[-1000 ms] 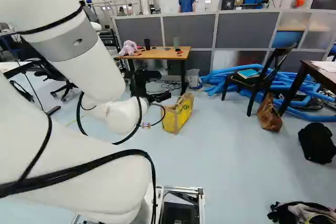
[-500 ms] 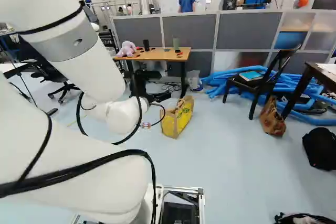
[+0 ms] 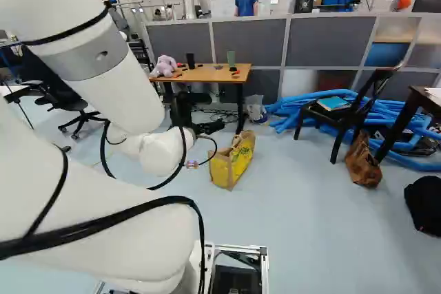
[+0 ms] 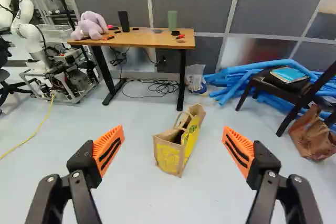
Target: Pick up the bag on the ground and place it on the table
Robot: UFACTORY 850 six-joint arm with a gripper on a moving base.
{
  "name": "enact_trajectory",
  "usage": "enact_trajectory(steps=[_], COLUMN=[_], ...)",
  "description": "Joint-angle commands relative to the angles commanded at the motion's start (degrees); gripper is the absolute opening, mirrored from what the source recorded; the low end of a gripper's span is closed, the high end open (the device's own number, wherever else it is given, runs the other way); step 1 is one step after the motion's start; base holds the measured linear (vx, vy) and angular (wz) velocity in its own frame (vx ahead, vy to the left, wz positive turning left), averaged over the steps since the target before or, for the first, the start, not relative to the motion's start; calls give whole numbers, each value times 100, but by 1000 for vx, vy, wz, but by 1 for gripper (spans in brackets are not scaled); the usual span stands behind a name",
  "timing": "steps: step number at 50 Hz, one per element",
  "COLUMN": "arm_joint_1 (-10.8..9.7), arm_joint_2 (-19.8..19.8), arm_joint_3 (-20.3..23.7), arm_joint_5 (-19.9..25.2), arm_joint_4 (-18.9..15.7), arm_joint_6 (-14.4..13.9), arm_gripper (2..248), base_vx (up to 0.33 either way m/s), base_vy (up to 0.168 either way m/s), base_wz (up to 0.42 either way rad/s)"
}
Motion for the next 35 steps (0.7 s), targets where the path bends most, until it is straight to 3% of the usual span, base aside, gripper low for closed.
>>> enact_trajectory(steps=[35], arm_joint_1=[0], arm_joint_2=[0], arm_joint_3=[0], arm_joint_5=[0], arm_joint_4=[0], arm_joint_6=[0], arm_gripper=[247], base_vx=[158], base_vy=[4], base_wz=[4])
